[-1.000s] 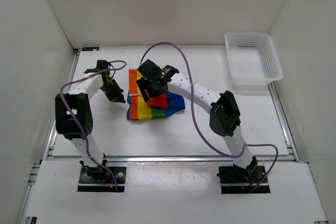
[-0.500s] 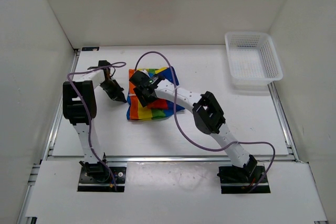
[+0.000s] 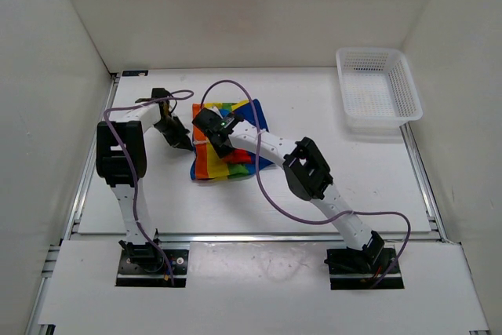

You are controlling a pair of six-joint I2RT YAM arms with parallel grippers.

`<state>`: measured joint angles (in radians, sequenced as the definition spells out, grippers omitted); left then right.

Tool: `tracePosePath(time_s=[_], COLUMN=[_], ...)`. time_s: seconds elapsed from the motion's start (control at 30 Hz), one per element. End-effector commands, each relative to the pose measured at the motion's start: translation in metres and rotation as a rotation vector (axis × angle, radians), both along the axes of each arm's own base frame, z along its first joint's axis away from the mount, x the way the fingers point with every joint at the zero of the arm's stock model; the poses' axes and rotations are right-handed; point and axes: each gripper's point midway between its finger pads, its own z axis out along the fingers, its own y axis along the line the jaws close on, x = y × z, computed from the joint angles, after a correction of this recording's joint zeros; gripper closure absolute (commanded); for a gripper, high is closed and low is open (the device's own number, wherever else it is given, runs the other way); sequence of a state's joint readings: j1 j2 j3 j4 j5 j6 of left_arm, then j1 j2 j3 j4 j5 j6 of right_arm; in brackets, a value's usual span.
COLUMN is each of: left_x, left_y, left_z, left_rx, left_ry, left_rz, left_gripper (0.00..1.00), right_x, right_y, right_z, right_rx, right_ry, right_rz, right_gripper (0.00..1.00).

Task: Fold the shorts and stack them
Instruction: Fold the shorts

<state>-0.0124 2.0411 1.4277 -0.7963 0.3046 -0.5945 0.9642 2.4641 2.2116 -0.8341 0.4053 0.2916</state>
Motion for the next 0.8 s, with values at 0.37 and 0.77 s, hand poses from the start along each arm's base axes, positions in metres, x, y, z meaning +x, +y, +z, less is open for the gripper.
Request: tracePosePath(time_s=[0.37, 0.77], left_x=[-0.002, -0.006], left_y=[-0.012, -0.017], left_z=[0.003, -0.003], left_rx=[-0.024, -0.037], left_ry=[-0.031, -0.023], left_rz=[-0.023, -0.017], left_gripper=[0.9, 0.9], right_x=[0.006, 0.007], right_y=[0.008, 0.04], right_z=[0.106, 0.167], right_rx=[0.177, 0.341], right_ry=[-0.132, -0.162], right_rz=[0.018, 0.097], right_gripper=[1.0, 1.0])
